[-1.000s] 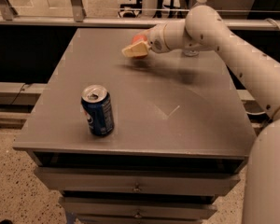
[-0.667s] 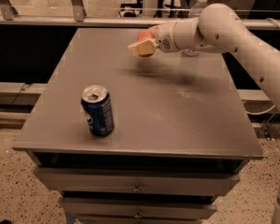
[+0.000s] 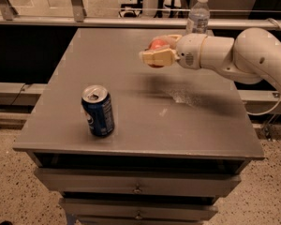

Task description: Move apple near pepsi can

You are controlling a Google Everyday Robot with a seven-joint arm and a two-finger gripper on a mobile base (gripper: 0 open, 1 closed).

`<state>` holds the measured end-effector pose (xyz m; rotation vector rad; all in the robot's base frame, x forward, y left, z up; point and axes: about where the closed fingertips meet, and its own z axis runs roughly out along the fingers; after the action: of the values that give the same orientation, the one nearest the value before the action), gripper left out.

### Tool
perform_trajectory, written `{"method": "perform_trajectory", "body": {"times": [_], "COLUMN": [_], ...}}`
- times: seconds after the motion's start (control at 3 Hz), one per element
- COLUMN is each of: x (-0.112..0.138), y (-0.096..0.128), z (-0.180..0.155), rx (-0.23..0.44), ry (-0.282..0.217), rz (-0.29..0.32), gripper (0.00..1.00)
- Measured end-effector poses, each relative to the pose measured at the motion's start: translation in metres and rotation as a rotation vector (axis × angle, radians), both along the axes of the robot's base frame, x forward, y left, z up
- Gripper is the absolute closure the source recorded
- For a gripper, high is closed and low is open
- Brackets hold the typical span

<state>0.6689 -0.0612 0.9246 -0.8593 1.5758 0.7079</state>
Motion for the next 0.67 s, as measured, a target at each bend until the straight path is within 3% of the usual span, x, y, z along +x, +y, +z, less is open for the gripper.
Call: {"method": "perform_trajectory", "body": {"times": [0.33, 0.67], "x": [-0.041, -0.086], "y": [-0.011, -0.007], "z": [0.001, -0.011], "rx": [0.125, 0.18], "ry": [0.015, 0.077], "rz": [0.012, 0.045], "gripper": [1.0, 1.0]}}
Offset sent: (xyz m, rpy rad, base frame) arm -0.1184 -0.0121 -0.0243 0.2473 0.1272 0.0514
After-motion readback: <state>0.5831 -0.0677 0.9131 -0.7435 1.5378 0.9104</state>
